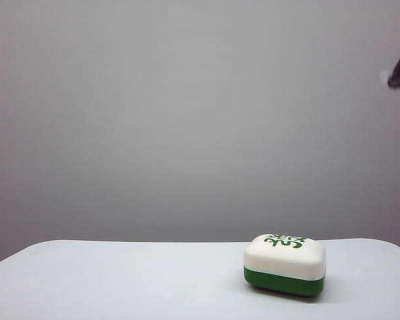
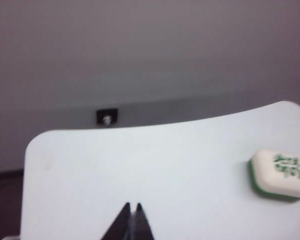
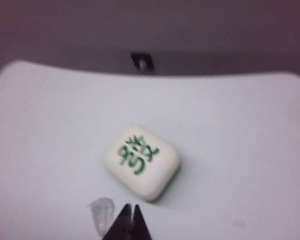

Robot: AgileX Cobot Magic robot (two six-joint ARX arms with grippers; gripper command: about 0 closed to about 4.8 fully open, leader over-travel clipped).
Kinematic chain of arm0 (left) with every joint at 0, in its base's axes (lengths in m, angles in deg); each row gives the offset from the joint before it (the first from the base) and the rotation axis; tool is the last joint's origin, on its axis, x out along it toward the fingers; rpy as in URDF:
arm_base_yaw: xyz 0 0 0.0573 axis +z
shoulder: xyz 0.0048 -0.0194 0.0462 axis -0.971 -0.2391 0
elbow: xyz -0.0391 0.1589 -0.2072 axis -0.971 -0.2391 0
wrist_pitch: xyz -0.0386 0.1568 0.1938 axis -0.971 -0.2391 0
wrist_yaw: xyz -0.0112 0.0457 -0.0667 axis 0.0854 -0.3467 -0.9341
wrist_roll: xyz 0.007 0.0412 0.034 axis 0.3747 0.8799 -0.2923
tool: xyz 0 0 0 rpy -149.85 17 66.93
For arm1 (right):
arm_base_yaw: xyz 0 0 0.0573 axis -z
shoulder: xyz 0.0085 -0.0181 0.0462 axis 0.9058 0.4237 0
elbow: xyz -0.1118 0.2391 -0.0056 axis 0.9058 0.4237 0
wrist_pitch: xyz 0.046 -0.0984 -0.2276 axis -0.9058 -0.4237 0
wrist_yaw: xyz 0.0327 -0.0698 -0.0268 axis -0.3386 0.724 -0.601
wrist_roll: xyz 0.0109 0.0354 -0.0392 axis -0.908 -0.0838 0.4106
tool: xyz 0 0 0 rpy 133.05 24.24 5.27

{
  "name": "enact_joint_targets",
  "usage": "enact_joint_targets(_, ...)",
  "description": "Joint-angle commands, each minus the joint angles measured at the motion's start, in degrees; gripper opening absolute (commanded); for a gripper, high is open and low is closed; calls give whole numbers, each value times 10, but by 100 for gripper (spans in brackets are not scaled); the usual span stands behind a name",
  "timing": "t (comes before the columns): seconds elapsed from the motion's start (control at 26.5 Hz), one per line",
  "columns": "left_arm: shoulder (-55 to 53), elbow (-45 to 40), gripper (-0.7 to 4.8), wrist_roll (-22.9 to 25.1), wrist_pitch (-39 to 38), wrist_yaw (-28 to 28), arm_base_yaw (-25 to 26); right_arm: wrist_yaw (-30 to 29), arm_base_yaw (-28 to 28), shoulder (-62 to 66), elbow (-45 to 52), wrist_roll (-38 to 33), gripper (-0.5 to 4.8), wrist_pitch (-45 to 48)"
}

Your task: Pick up the foam mahjong on the table and turn it over.

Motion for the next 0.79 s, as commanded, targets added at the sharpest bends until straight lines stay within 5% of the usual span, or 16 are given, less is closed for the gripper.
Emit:
enact_joint_targets(0.04,41,-2,-5,3,14,42,-12,3,0,-41,16,-5,-6,37)
enact_joint_targets(0.34,205,-127,-5,-5,151,60,-13,25,1,-158,104,-19,-6,112)
enact_joint_targets(0.79,292,-239,-5,-42,144,61,-13,31,0,-288,266,-65,-6,195)
